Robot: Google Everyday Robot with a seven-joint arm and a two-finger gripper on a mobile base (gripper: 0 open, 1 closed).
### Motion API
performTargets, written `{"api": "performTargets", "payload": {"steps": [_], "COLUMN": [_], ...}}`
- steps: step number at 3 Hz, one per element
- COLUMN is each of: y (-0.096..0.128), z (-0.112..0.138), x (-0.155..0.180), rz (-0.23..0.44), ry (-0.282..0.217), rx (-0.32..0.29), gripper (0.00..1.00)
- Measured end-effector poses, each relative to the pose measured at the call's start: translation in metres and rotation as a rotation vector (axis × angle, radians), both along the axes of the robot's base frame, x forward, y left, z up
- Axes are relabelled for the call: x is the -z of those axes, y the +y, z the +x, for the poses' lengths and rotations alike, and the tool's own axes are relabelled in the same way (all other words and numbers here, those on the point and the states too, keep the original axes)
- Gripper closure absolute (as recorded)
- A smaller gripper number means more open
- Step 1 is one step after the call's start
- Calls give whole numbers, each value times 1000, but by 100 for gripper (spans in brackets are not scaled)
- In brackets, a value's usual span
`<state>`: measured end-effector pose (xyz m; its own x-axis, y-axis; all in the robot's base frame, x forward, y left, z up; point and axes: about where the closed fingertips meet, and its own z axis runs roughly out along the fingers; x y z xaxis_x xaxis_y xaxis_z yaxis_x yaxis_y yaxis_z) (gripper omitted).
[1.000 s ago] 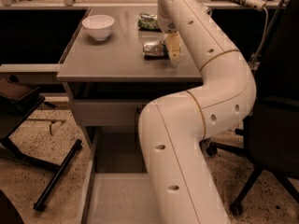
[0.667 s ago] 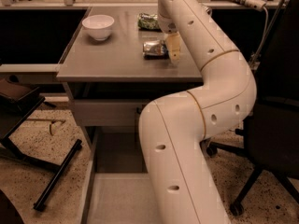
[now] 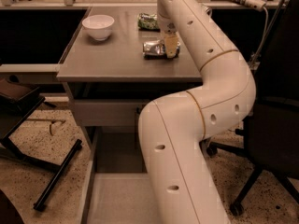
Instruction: Place redbull can into middle drawer
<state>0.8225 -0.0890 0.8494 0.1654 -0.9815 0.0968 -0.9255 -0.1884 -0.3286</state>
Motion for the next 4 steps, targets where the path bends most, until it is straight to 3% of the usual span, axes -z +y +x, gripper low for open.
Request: {"api": "performTargets", "payload": {"steps": [1,2,3,4], "y": [0,-26,-82,-141], "z": [0,4,-8,-38], "x": [0,-17,-61,-105], "rz": [0,57,96,117], "ry": [0,-62,-144,-197], "rx": [0,58,165,268], "gripper": [65,88,100,100]}}
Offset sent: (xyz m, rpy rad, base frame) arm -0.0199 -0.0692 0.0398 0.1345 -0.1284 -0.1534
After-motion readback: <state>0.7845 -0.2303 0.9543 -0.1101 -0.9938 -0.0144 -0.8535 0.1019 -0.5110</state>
